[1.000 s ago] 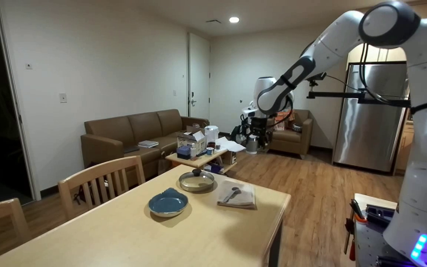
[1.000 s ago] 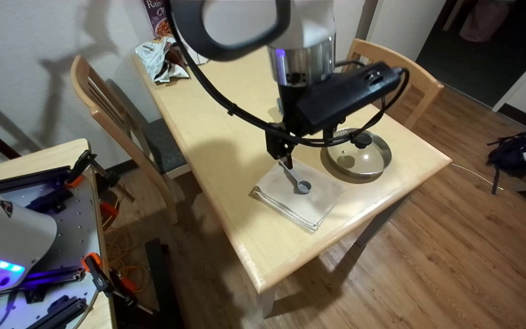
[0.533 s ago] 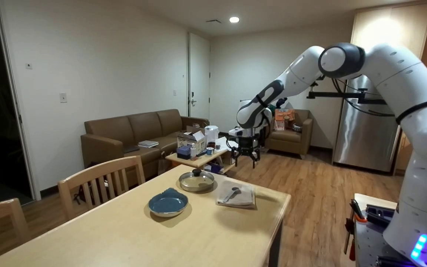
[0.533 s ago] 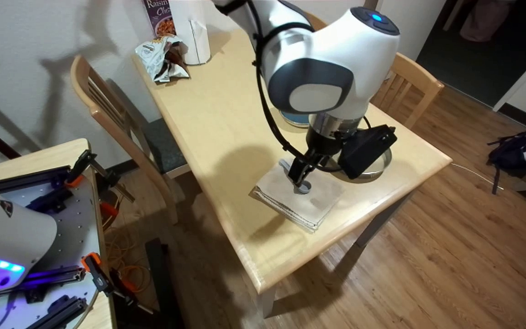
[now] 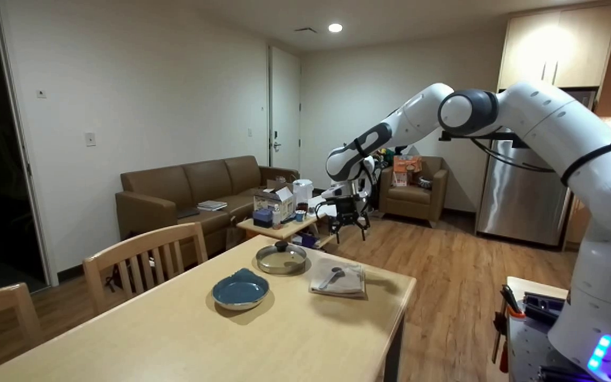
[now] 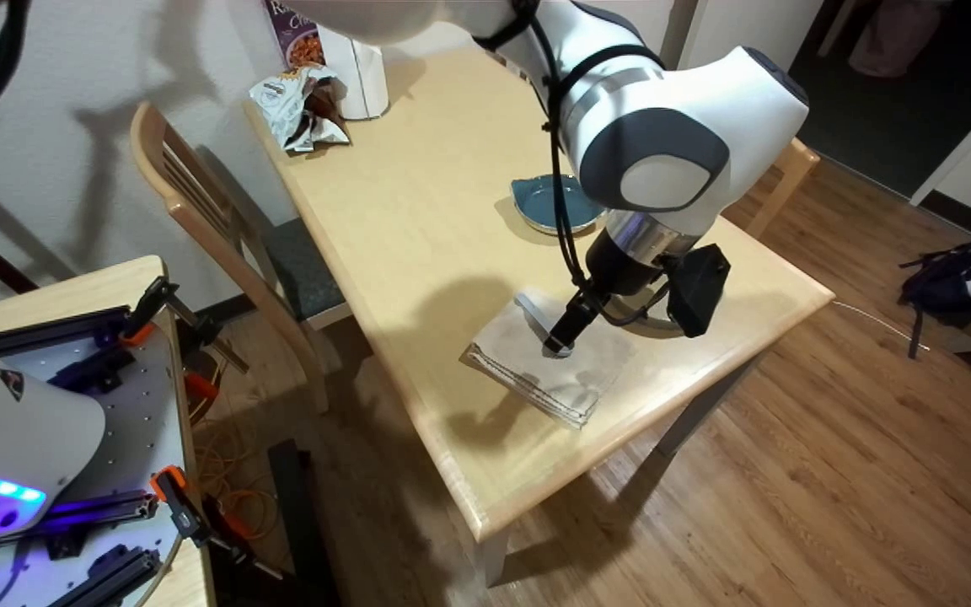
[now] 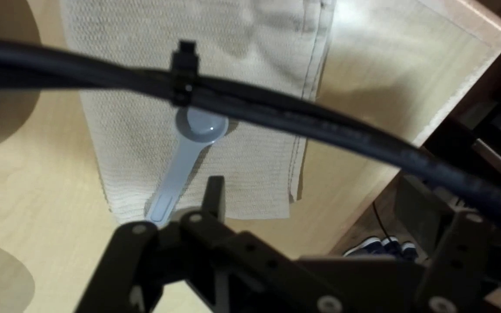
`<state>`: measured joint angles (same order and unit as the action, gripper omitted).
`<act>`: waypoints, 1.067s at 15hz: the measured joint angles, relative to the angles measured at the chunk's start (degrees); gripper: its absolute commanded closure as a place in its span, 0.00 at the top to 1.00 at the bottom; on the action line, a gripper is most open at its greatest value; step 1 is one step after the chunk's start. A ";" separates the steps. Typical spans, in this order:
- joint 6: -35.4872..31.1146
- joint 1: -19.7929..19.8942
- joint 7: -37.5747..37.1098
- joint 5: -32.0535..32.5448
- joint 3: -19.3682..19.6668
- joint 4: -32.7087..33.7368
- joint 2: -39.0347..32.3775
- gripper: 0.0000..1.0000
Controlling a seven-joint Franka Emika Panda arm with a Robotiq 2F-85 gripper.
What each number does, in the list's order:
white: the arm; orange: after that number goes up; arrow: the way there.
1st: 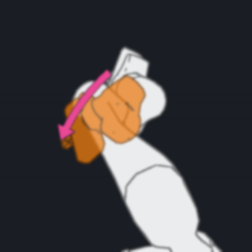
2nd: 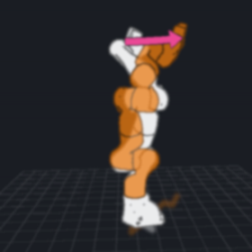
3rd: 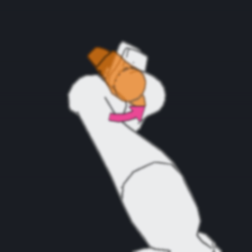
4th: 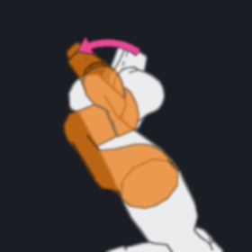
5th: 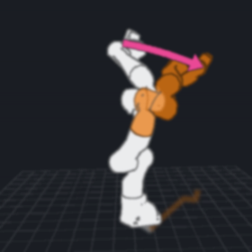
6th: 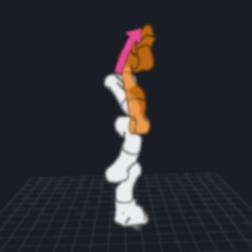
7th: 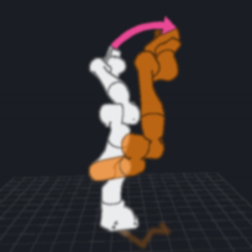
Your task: Place the spoon on the blue dish
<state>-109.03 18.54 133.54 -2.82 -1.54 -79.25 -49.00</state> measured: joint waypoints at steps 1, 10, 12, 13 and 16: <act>1.30 -0.15 0.40 0.90 0.30 1.80 -0.87 1.00; -6.30 -0.46 -6.74 -3.17 -0.18 2.14 -3.75 1.00; -9.36 -1.17 -8.93 -4.86 -1.71 2.25 -6.25 1.00; -9.60 -1.59 -9.33 -5.20 -2.49 2.42 -7.49 1.00; -9.39 -2.53 -9.55 -5.40 -4.11 2.74 -10.25 1.00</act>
<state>-118.42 16.01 123.99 -8.22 -5.65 -76.51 -59.25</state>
